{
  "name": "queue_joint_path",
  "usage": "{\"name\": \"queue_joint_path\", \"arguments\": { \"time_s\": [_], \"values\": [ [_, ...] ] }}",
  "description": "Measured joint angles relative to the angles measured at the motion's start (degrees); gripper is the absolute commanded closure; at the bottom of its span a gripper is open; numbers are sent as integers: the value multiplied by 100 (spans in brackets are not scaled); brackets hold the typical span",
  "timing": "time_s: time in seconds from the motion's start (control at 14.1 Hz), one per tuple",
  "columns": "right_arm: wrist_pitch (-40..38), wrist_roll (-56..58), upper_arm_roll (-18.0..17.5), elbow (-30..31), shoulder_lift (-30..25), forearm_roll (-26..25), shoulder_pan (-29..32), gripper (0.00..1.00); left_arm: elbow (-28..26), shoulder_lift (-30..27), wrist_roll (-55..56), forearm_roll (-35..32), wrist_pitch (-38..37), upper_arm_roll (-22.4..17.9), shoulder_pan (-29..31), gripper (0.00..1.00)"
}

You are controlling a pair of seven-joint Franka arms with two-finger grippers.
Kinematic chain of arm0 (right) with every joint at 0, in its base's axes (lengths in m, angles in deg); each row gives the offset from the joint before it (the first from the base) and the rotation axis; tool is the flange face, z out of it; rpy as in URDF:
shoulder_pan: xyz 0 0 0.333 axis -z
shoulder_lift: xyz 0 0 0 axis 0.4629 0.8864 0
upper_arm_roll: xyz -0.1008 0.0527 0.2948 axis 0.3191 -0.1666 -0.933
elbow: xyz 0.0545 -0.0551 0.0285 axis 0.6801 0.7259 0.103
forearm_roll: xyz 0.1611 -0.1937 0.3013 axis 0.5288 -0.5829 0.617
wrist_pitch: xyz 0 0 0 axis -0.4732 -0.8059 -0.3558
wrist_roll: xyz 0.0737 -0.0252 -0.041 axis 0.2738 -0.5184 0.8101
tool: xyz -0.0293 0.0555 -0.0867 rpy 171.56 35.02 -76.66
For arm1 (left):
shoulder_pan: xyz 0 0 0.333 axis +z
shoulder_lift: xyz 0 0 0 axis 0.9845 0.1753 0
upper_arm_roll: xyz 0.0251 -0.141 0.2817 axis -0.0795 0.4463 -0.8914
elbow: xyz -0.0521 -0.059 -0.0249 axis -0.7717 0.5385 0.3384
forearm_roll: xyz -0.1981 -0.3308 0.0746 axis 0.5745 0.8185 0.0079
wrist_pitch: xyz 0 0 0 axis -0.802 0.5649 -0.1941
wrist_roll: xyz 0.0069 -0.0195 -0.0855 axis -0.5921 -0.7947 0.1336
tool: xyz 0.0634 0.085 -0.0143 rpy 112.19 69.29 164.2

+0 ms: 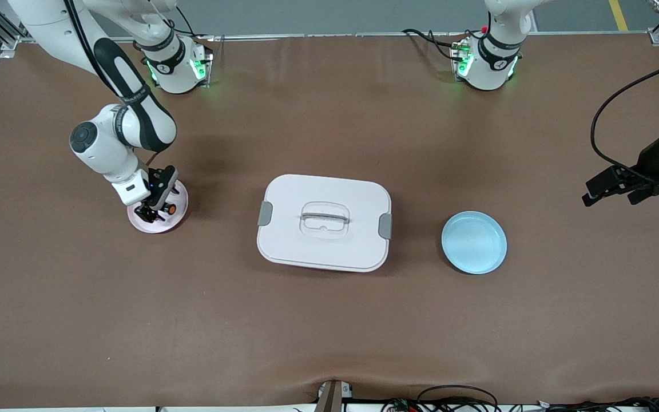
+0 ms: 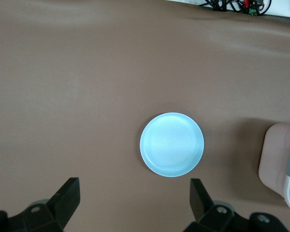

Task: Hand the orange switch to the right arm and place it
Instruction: 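Lower the switch onto the white plate with the right gripper, then open the right gripper and lift it away from the white plate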

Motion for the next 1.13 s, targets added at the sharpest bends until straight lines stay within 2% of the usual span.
{"name": "queue_joint_path", "arguments": {
  "time_s": [0.21,0.43,0.57,0.71,0.78,0.99,1.13],
  "values": [
    [-462,-245,0,-131,-40,7,-2,0,19,0,139,-30,-77,-368,-472,0],
    [-989,-408,3,-317,-135,7,-4,0,34,0,139,-35,-193,-1384,-1428,0],
    [-1296,-474,9,-411,-207,6,-4,0,64,-1,139,-36,-252,-1849,-1887,0],
    [-1587,-600,10,-526,-286,-109,-6,0,90,-1,140,-36,-270,-1937,-2002,0],
    [-1798,-843,12,-620,-332,-362,-6,0,99,-2,141,-36,-276,-1940,-2002,0],
    [-2906,-2343,-13,-1157,-516,-1537,-38,0,102,-2,141,-36,-286,-1957,-2001,0],
    [-3847,-3154,-24,-1658,-629,-1819,-211,0,102,-1,141,-36,-292,-1963,-1999,0]
  ]
}}
